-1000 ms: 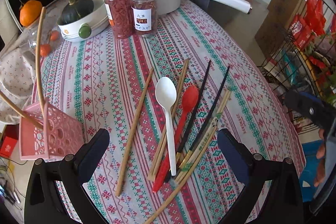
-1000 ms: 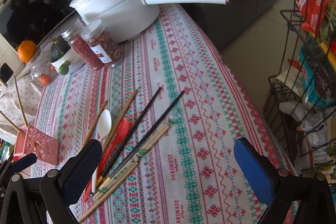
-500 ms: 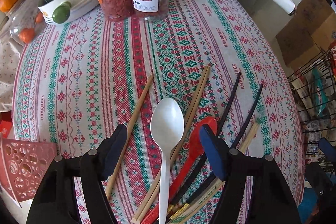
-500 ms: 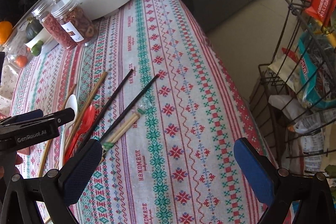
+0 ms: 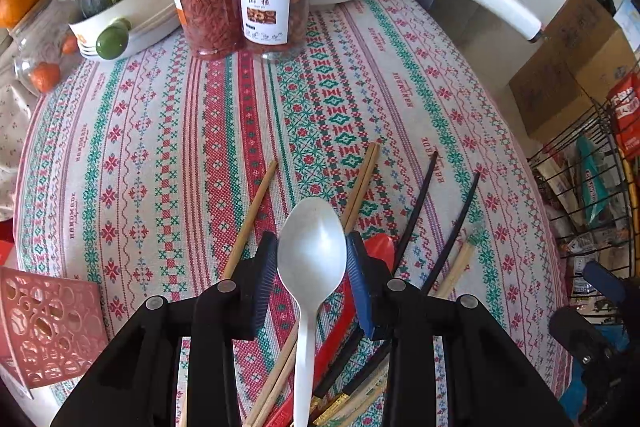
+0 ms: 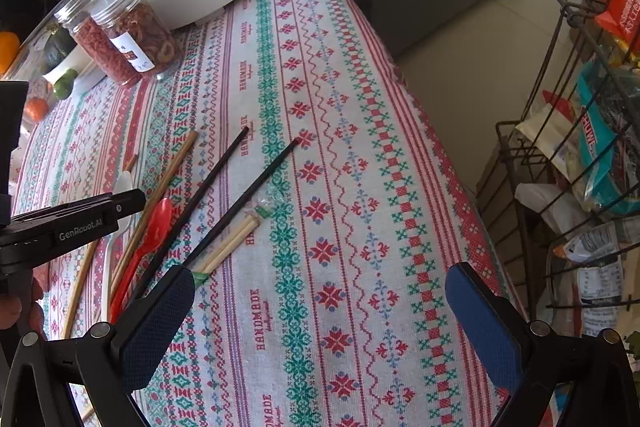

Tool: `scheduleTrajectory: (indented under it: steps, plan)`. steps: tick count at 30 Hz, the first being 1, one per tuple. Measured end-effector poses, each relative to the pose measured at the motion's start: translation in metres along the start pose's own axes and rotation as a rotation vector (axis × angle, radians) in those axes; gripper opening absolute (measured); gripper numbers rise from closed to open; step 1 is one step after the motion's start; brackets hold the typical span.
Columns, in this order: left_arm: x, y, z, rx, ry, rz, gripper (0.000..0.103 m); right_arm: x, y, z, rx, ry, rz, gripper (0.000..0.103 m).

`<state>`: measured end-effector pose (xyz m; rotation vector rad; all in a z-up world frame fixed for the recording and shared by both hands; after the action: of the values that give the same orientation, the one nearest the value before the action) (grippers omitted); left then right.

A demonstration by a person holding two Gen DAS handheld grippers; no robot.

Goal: Organize utensils
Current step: 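Lift the white spoon with the left tool while the right tool grasps the red spoon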

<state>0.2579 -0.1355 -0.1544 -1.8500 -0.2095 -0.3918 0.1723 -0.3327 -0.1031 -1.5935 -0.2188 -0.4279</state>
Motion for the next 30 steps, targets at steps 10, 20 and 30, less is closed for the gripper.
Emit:
scheduleTrajectory:
  steps: [10, 20, 30]
  plan:
    - [-0.045, -0.098, 0.008, -0.123, 0.086, -0.158, 0.037, -0.001, 0.017, 0.029, 0.086, -0.039, 0.064, 0.103]
    - [-0.110, -0.169, 0.056, -0.184, 0.075, -0.324, 0.037, 0.012, 0.021, 0.073, 0.318, -0.045, 0.010, 0.102]
    - [-0.117, -0.179, 0.075, -0.250, 0.054, -0.310, 0.037, 0.020, 0.053, 0.109, 0.290, -0.133, 0.010, 0.065]
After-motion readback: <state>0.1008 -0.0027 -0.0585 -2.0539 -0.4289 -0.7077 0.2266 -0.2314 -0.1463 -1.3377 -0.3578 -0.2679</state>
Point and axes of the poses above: each gripper's, at about its wrist camera, not at the fingertips, and y roughly the way its jaws point, z to its left, x to its top, the point moved 1 cm from there along y, roughly the way its jaws point, and after that the axes turned 11 degrees about -x, right-handed, at the moved point
